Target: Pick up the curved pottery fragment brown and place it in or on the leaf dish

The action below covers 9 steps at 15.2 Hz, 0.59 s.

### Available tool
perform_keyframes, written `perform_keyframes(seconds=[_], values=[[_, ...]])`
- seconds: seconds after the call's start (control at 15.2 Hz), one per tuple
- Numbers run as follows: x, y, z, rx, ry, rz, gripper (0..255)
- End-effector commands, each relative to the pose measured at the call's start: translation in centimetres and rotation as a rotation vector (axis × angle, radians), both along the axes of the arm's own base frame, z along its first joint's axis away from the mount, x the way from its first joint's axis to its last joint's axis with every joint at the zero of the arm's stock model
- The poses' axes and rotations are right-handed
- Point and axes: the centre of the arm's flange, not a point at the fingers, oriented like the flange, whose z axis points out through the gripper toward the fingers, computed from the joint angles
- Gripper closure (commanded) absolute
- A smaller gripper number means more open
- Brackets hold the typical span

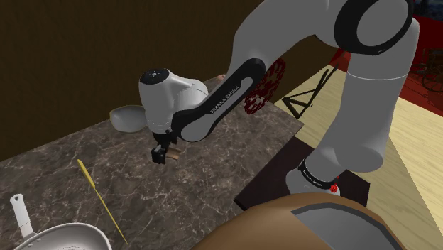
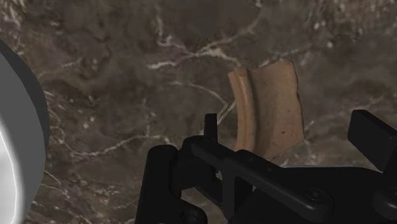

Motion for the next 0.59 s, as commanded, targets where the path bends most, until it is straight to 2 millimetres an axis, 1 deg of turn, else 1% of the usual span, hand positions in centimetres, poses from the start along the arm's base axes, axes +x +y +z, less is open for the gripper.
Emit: perform_keyframes(seconds=[0.0, 0.33, 0.4, 0.53], values=[[0.05, 0.01, -0.14, 0.0, 0.0, 0.0, 0], [0.05, 0.01, -0.13, 0.0, 0.0, 0.0, 0], [0.05, 0.01, -0.13, 0.0, 0.0, 0.0, 255], [0.05, 0.01, -0.13, 0.0, 0.0, 0.0, 255]])
